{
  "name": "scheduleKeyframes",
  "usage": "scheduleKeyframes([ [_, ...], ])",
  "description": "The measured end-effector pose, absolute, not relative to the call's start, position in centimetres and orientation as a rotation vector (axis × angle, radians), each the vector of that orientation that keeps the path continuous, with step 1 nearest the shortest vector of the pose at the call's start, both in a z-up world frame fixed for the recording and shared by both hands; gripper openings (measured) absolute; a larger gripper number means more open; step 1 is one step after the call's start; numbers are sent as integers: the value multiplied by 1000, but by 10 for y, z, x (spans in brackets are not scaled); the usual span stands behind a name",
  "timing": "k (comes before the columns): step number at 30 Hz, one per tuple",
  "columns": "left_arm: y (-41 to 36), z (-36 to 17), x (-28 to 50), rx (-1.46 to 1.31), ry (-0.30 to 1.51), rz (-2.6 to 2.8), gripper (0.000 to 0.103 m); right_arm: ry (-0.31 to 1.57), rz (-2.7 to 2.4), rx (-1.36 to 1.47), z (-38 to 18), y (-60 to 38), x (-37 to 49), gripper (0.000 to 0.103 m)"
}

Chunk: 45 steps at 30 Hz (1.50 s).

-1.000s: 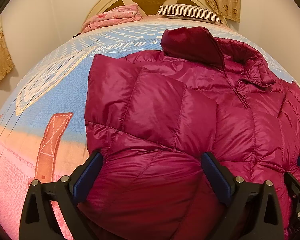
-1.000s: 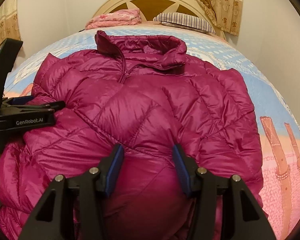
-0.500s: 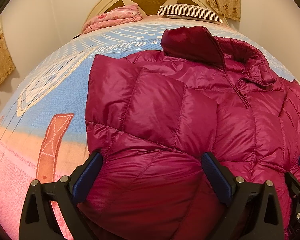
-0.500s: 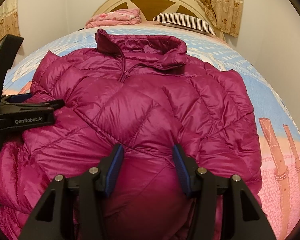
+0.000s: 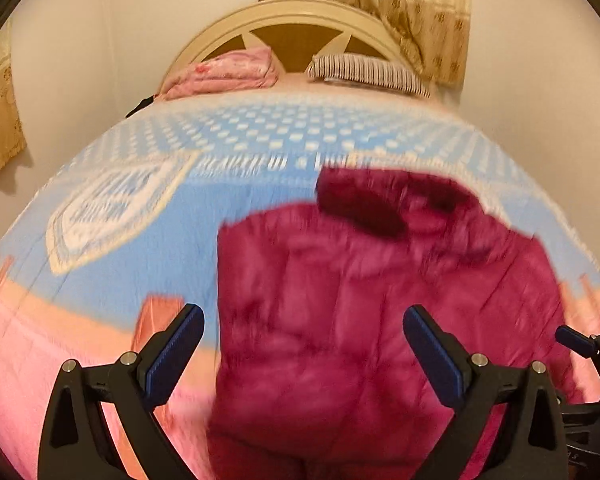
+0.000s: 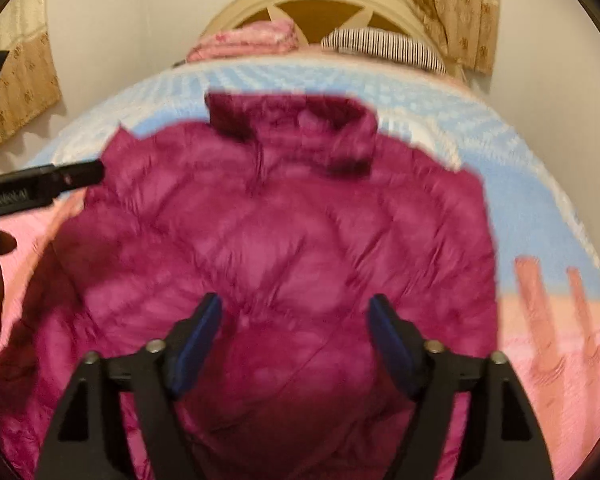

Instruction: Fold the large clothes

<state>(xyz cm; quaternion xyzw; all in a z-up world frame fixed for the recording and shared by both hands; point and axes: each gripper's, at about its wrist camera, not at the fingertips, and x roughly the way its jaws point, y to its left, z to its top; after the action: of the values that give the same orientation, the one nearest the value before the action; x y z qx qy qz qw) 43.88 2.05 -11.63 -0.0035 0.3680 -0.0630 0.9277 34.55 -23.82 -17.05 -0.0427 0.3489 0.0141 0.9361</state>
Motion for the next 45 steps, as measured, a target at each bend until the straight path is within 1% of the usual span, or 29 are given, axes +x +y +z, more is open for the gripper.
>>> scheduleKeyframes([
  [3,20,-111,472,-2,779,-124,100,690,24,-111,-146,-248,361,87],
  [9,20,-113,534,-53,815,-125,100,706,-33,-97,-127,-284,425,87],
  [13,17,-113,576,-78,826,-144,100,706,-30,-76,-123,-303,471,87],
  [16,5,-129,608,-38,878,-149,100,703,-10,-93,-120,-305,500,88],
  [22,-8,-150,632,10,897,-168,100,726,-6,-155,-129,-299,543,87],
  [23,-10,-150,632,16,893,-175,100,737,-2,-174,-132,-296,548,86],
  [24,-13,-151,632,25,888,-181,98,745,0,-196,-134,-295,551,83],
  [25,-15,-151,632,33,887,-190,88,754,-4,-222,-137,-293,556,78],
  [26,-18,-152,633,37,890,-203,78,767,-2,-236,-140,-293,560,76],
  [27,-20,-155,634,41,912,-229,53,776,1,-237,-141,-294,562,68],
  [28,-22,-158,636,44,936,-243,31,785,0,-233,-143,-296,564,56],
  [29,-24,-160,636,53,945,-237,24,792,-2,-221,-143,-299,565,49],
  [30,-23,-160,634,68,933,-226,19,797,2,-206,-143,-301,566,33],
  [31,-21,-158,630,76,915,-221,18,801,11,-191,-143,-304,564,22],
  [33,-15,-156,624,64,901,-221,14,780,5,-207,-141,-304,557,20],
  [34,-10,-154,619,49,888,-225,14,764,3,-218,-140,-305,551,16],
  [41,1,-164,582,58,873,-257,14,706,-9,-238,-144,-309,527,13],
  [45,-2,-177,571,88,877,-252,14,711,-18,-234,-153,-314,519,13],
])
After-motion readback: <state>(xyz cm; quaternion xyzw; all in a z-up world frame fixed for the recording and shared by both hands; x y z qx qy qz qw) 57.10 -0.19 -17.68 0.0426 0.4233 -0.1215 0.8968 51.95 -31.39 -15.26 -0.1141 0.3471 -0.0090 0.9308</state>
